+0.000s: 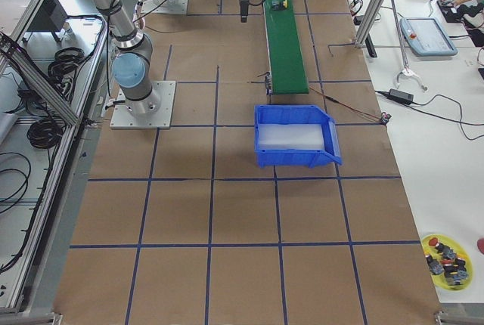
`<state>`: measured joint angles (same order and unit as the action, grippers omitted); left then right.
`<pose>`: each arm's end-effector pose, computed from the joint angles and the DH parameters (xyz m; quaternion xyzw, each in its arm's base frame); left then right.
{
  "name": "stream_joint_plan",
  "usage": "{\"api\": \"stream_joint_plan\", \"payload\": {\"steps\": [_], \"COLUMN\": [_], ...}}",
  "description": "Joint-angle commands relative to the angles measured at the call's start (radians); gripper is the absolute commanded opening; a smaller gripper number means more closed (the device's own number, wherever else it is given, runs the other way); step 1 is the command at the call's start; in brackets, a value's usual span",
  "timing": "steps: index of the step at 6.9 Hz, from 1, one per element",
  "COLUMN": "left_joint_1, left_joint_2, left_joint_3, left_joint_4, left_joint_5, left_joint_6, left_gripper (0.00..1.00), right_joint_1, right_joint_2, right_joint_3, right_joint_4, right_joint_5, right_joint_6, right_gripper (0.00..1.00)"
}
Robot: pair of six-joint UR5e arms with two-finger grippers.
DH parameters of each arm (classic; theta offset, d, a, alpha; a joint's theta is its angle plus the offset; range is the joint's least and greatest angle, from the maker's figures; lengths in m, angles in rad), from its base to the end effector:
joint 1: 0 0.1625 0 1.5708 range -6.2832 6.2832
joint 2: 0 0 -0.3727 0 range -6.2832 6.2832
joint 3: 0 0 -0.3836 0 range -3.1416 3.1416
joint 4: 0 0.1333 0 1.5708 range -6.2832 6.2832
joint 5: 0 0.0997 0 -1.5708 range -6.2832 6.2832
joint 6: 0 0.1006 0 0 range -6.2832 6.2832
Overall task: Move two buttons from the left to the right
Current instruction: 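Lower the left gripper into the bin onto the red-capped button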
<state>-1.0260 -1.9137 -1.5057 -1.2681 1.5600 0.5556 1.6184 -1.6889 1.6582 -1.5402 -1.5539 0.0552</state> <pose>0.1941 -0.5797 0.3102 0.0055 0.9999 -0.0134 0.0019 0.1557 -0.4323 0.4438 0.0038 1.0000 0.0004 0.0084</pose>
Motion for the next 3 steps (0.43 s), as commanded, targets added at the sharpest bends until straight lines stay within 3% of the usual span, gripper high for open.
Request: {"api": "stream_joint_plan", "payload": {"steps": [1,3], "left_joint_1": [0.001,0.001], "left_joint_2": [-0.019,-0.042], "left_joint_3": [-0.050,-0.088], "left_joint_4": [0.067,0.140], "left_joint_5": [-0.002,-0.003], "left_joint_6": [0.003,0.003], "left_gripper": [0.99,0.99], "right_joint_1": [0.000,0.000], "right_joint_2": [0.000,0.000], "right_joint_3": [0.000,0.000], "right_joint_4": [0.000,0.000], "right_joint_5": [0.000,0.000], "right_joint_6": [0.000,0.000], "right_gripper": [1.00,1.00]}}
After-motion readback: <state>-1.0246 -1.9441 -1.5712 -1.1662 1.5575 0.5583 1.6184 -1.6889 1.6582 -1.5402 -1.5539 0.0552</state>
